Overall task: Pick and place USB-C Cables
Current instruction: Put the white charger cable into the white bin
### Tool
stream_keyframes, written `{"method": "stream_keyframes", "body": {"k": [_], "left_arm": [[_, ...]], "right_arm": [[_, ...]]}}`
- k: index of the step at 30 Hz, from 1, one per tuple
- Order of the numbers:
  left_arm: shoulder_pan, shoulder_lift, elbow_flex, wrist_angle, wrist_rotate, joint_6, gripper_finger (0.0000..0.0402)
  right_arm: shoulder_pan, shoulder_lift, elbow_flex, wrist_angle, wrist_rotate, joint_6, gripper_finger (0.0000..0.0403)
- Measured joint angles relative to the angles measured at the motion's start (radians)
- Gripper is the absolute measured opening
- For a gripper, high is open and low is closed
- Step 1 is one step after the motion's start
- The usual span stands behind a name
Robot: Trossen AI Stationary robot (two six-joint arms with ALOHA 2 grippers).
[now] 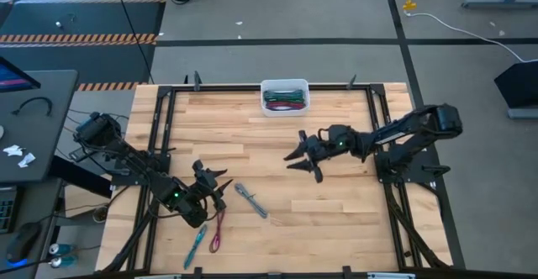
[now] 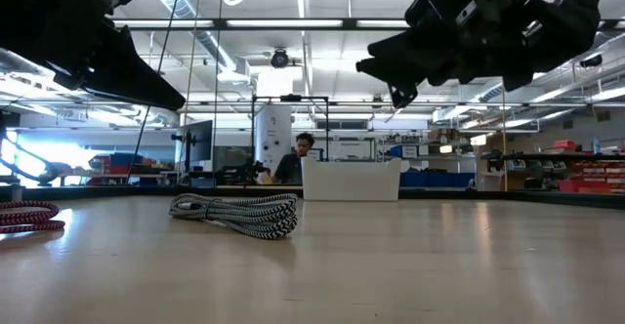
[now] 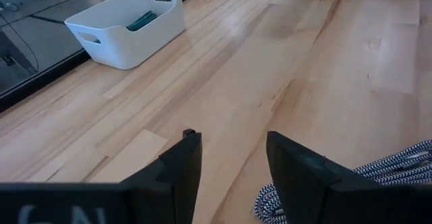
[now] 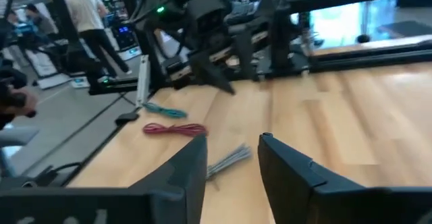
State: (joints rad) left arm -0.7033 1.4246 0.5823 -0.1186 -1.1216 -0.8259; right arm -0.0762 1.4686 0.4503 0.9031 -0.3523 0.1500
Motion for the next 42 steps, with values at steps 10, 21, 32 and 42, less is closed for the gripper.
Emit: {"method": "stream_keyframes", "body": {"k": [10, 21, 32, 42], "left_arm": [[0.061, 0.000, 0.000, 0.003, 0.000, 0.038, 0.0172], [0.308, 0.000, 0.000, 0.193, 0.592, 0.559, 0.0191], [0.488, 0.002, 0.000, 0.247, 1.115, 0.859, 0.0281], [0.486, 0.124, 0.001, 0.293, 1.188, 1.056, 0.0260]], "right_arm": [[0.085, 0.230, 0.013, 0.200, 0.080, 0.023, 0.0231], [0.104, 0.265, 0.002, 0.197, 0.102, 0.015, 0.0287], [0.120, 0.265, 0.002, 0.185, 0.147, 0.006, 0.0274], [0.119, 0.265, 0.002, 0.169, 0.150, -0.002, 0.0274]]}}
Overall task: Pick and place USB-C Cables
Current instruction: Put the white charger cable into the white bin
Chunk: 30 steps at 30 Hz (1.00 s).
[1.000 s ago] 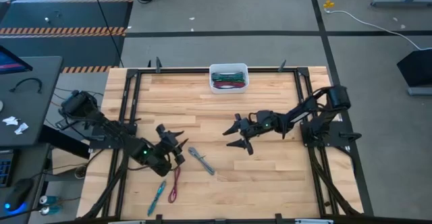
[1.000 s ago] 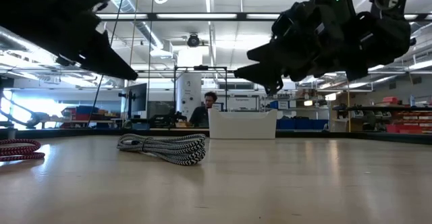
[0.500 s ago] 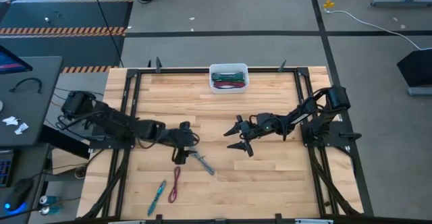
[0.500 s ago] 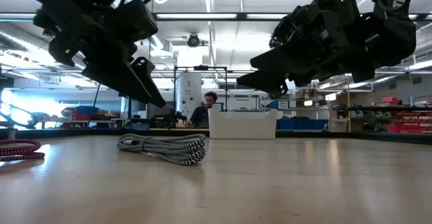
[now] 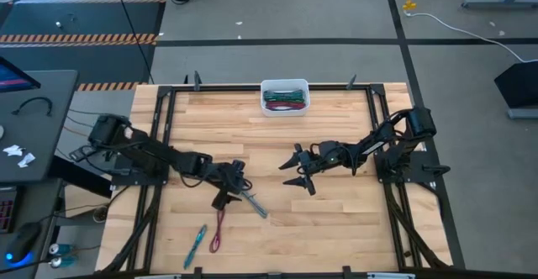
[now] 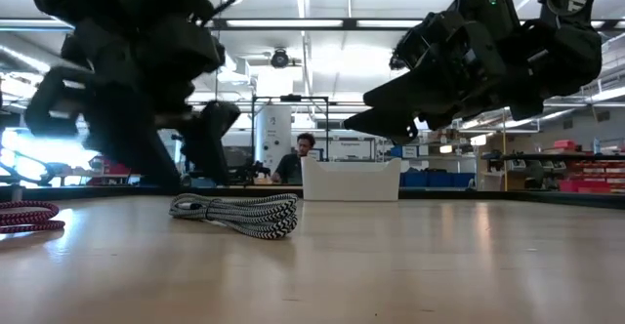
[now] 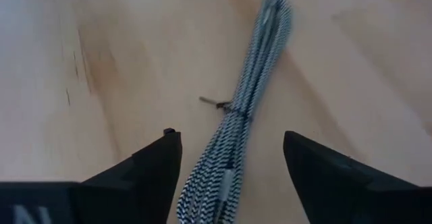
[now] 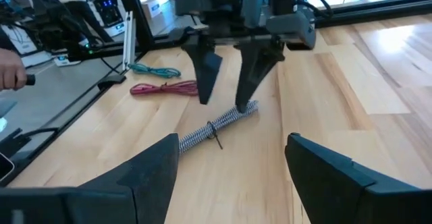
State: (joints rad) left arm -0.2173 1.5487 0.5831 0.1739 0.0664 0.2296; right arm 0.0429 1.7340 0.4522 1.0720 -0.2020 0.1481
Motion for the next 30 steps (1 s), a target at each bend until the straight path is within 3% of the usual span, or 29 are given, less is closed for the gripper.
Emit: {"method": "stream_keyframes", "body": {"k": [10, 20, 30], "left_arm": [[0.014, 0.092, 0.002, 0.022, -0.032, -0.033, 0.0185], [0.017, 0.091, 0.004, 0.002, -0.051, -0.166, 0.0041], [0.019, 0.094, 0.000, 0.045, -0.057, -0.218, 0.0046]], "right_arm": [[0.000, 0.000, 0.000, -0.018, 0.000, -0.002, 0.0274], [-0.001, 0.000, 0.000, -0.048, 0.003, -0.019, 0.0274], [0.012, 0.000, 0.022, -0.100, 0.051, -0.012, 0.0274]]}}
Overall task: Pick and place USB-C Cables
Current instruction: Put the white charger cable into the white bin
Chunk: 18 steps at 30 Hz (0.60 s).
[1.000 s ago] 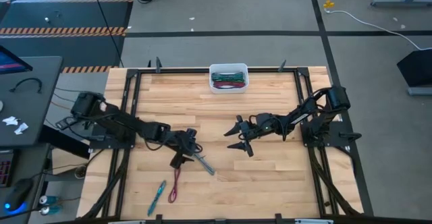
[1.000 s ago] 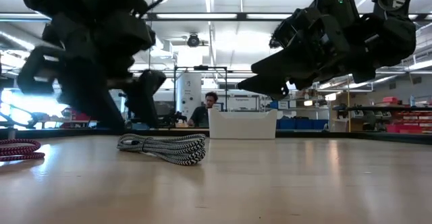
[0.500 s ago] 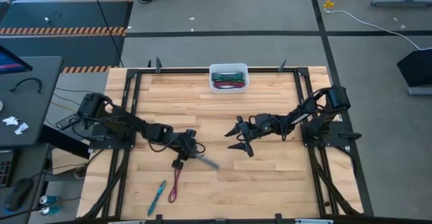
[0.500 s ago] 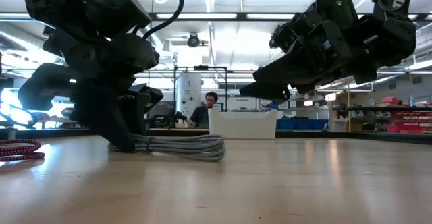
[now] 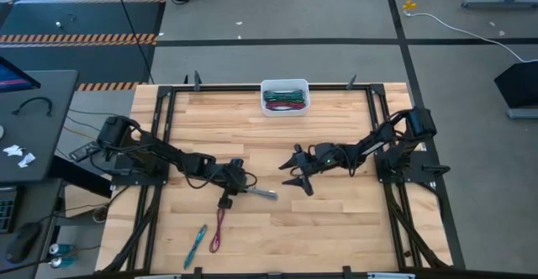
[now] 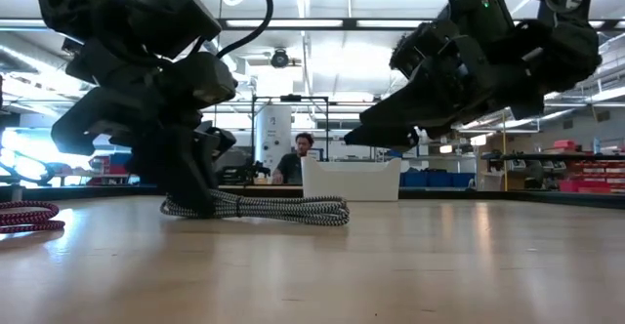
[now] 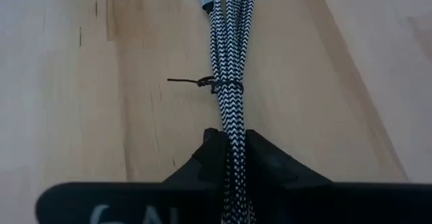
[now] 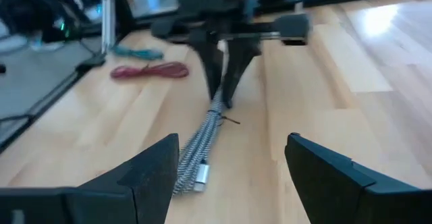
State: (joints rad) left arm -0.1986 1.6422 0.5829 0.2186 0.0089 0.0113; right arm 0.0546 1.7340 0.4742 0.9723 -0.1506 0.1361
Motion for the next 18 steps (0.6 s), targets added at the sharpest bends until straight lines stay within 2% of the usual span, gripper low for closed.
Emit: {"method": "stream_keyframes", "body": {"k": [7, 13, 18], "left_arm": [[0.000, 0.004, -0.003, 0.043, 0.006, -0.007, 0.0043], [0.000, 0.004, -0.003, 0.053, -0.036, -0.108, 0.0058], [0.000, 0.003, -0.003, 0.061, -0.024, -0.113, 0.0118]], "right_arm": [[0.078, 0.000, 0.107, -0.290, 0.113, -0.143, 0.0272], [0.081, 0.000, 0.108, -0.288, 0.126, -0.132, 0.0272], [0.091, 0.000, 0.108, -0.279, 0.132, -0.128, 0.0271]]}}
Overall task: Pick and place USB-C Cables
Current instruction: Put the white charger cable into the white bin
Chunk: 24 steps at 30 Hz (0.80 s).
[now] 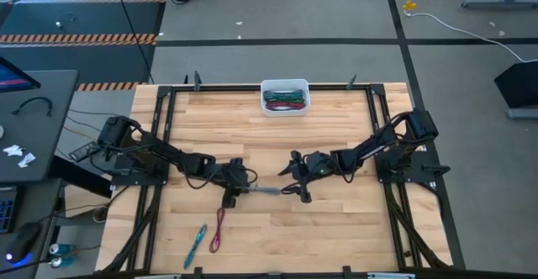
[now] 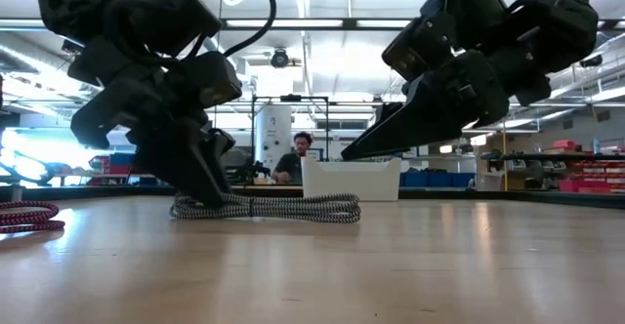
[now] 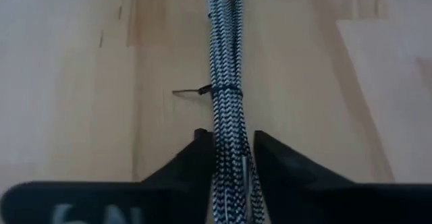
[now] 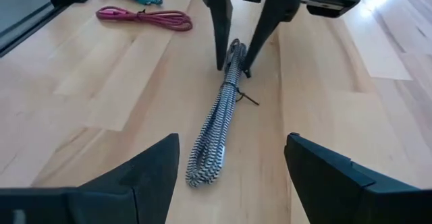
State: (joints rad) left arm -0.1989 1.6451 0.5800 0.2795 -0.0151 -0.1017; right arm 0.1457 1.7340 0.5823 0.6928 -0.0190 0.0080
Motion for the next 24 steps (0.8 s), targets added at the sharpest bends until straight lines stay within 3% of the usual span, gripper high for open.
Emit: {"method": "stream_keyframes", "body": {"k": [9, 16, 19, 24], "left_arm": [[0.013, -0.020, 0.002, 0.001, 0.001, -0.076, 0.0245], [-0.002, -0.176, 0.002, -0.137, -0.014, -0.174, 0.0268], [-0.063, -0.252, 0.001, -0.245, -0.182, -0.191, 0.0258], [-0.229, -0.322, 0.002, -0.350, -0.611, -0.276, 0.0234]], "right_arm": [[0.059, 0.052, 0.058, 0.001, 0.050, 0.033, 0.0246], [0.069, 0.217, 0.175, -0.008, 0.080, 0.042, 0.0221], [0.069, 0.263, 0.208, -0.028, 0.083, 0.052, 0.0210], [0.069, 0.306, 0.235, -0.052, 0.115, 0.052, 0.0184]]}}
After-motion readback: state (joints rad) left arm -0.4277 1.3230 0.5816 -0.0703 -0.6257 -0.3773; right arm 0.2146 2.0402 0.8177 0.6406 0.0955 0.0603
